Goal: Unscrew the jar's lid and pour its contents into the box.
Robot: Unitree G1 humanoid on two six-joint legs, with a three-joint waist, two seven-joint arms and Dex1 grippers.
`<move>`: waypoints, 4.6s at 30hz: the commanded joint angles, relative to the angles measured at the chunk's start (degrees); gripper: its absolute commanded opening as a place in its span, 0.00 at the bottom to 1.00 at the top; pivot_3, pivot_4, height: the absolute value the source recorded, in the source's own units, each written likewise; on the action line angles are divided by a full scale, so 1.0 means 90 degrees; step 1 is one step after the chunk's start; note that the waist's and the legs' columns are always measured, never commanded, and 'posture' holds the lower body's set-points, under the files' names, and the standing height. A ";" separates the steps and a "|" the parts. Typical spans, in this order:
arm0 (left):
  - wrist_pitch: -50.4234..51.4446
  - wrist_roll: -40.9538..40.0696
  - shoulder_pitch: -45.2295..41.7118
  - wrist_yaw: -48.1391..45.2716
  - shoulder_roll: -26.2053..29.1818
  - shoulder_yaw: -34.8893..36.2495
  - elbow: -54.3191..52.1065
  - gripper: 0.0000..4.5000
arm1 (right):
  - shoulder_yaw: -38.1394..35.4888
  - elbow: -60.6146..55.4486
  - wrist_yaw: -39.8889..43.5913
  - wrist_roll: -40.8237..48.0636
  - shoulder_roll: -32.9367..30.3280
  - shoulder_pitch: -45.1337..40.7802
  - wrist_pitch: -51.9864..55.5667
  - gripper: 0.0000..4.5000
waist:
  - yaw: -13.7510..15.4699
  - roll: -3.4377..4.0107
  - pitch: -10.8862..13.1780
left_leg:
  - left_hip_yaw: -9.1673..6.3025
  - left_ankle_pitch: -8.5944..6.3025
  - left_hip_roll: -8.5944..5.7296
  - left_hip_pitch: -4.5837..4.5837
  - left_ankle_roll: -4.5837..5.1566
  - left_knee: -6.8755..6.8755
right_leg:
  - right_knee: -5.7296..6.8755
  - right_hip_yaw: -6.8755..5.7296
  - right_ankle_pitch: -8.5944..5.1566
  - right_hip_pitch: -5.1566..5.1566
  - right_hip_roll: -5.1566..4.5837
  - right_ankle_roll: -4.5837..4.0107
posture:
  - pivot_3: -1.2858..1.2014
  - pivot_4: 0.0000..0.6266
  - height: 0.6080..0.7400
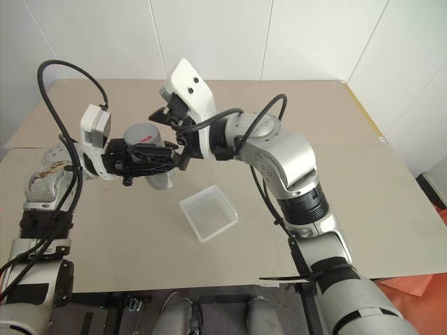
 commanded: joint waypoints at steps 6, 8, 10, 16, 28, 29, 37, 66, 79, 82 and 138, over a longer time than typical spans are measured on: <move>-0.0092 -0.0031 -0.0046 -0.0024 0.0083 0.0076 -0.0192 0.43 | -0.0459 -0.0003 0.0039 0.0381 0.0151 -0.0280 0.0220 0.61 | 0.0000 0.0000 0.0000 | 0.0000 0.0000 0.0000 0.0000 0.0000 0.0000 | 0.0000 0.0000 0.0000 0.0000 0.0000 0.0000 | 0.52 0.24 1.00; -0.0095 -0.0021 -0.0051 -0.0026 0.0083 0.0069 -0.0178 0.43 | -0.0729 0.0132 -0.0109 0.0576 0.0256 -0.0397 0.0381 0.61 | 0.0001 0.0000 0.0000 | 0.0000 0.0000 0.0000 0.0000 0.0000 0.0000 | 0.0000 0.0000 0.0000 0.0000 0.0000 0.0000 | 0.52 0.24 1.00; -0.0116 0.0008 -0.0041 -0.0033 0.0085 0.0055 -0.0151 0.43 | -0.1203 0.0366 -0.0340 0.0888 0.0411 -0.0587 0.0578 0.61 | 0.0001 0.0000 0.0000 | 0.0000 0.0000 0.0000 0.0000 0.0000 0.0000 | 0.0002 -0.0001 0.0000 0.0000 0.0000 0.0000 | 0.52 0.24 1.00; -0.0146 0.0017 0.0107 0.0095 0.0130 0.0160 -0.0215 0.43 | -0.1396 0.0526 -0.0877 0.0020 -0.0371 -0.0157 -0.0076 0.61 | 0.0032 0.0000 0.0000 | -0.0001 -0.0002 -0.0004 0.0000 0.0004 0.0000 | -0.0005 -0.0007 0.0000 0.0008 -0.0007 0.0000 | 0.52 0.24 1.00; -0.0882 0.0560 0.0714 0.0418 0.0394 0.0099 -0.0745 0.43 | -0.0739 0.0274 -0.0974 -0.1776 -0.2343 0.3298 -0.0746 0.80 | -0.0117 0.0000 0.0001 | 0.0010 -0.0001 -0.0005 0.0005 0.0001 -0.0002 | -0.0020 0.0021 -0.0002 -0.0008 -0.0003 0.0003 | 0.52 0.24 1.00; -0.1156 0.0777 0.0731 0.0370 0.0422 -0.0031 -0.0736 0.43 | -0.0798 0.0204 -0.0877 -0.1705 -0.2367 0.3350 -0.0730 0.87 | -0.0131 0.0000 0.0001 | 0.0008 0.0001 -0.0005 0.0010 -0.0001 -0.0002 | -0.0019 0.0020 -0.0001 -0.0004 -0.0001 0.0002 | 0.52 0.24 1.00; -0.4744 0.3275 0.0199 0.2182 -0.0145 -0.0759 -0.0324 0.43 | -0.1912 -0.0823 0.0872 0.0351 -0.3318 0.2983 0.0791 0.99 | 0.0098 0.0000 0.0001 | 0.0005 -0.0007 -0.0007 0.0007 0.0012 0.0000 | -0.0037 0.0017 0.0001 0.0006 -0.0006 0.0002 | 0.52 0.24 1.00; -0.7000 1.4011 -0.2724 1.4419 0.0717 -0.5437 0.1825 0.43 | -0.1362 -0.1490 0.2215 0.1975 -0.3973 0.2208 0.1480 0.99 | 0.0197 0.0001 0.0000 | 0.0011 -0.0018 -0.0008 -0.0050 0.0032 0.0033 | -0.0007 -0.0005 0.0014 -0.0031 -0.0021 0.0019 | 0.52 0.24 1.00; -0.5204 0.3946 -0.0641 0.7336 -0.0186 -0.1893 0.1486 0.43 | -0.1460 -0.1426 0.1642 0.1460 -0.3634 0.2586 0.0427 0.99 | 0.0129 0.0002 -0.0001 | 0.0015 -0.0007 0.0003 -0.0042 0.0014 0.0054 | -0.0001 -0.0001 0.0014 -0.0027 -0.0019 0.0020 | 0.52 0.24 1.00; -0.2784 0.1983 -0.0156 0.6532 -0.0526 -0.1000 0.0343 0.43 | -0.1441 -0.1364 0.1500 0.1402 -0.3530 0.2551 0.0399 0.99 | 0.0131 0.0002 0.0000 | 0.0007 -0.0007 0.0002 -0.0044 0.0014 0.0064 | 0.0000 -0.0004 0.0014 -0.0017 -0.0017 0.0021 | 0.52 0.24 1.00; 0.0731 -0.1451 0.5021 0.1907 0.2604 0.3528 -0.3587 0.99 | -0.2265 -0.1129 0.1855 0.0201 -0.4386 0.4297 -0.1759 1.00 | 0.0131 0.0004 -0.0001 | 0.0021 -0.0014 -0.0005 0.0062 0.0022 0.0015 | -0.0027 0.0018 -0.0004 0.0039 -0.0020 0.0000 | 0.52 0.24 1.00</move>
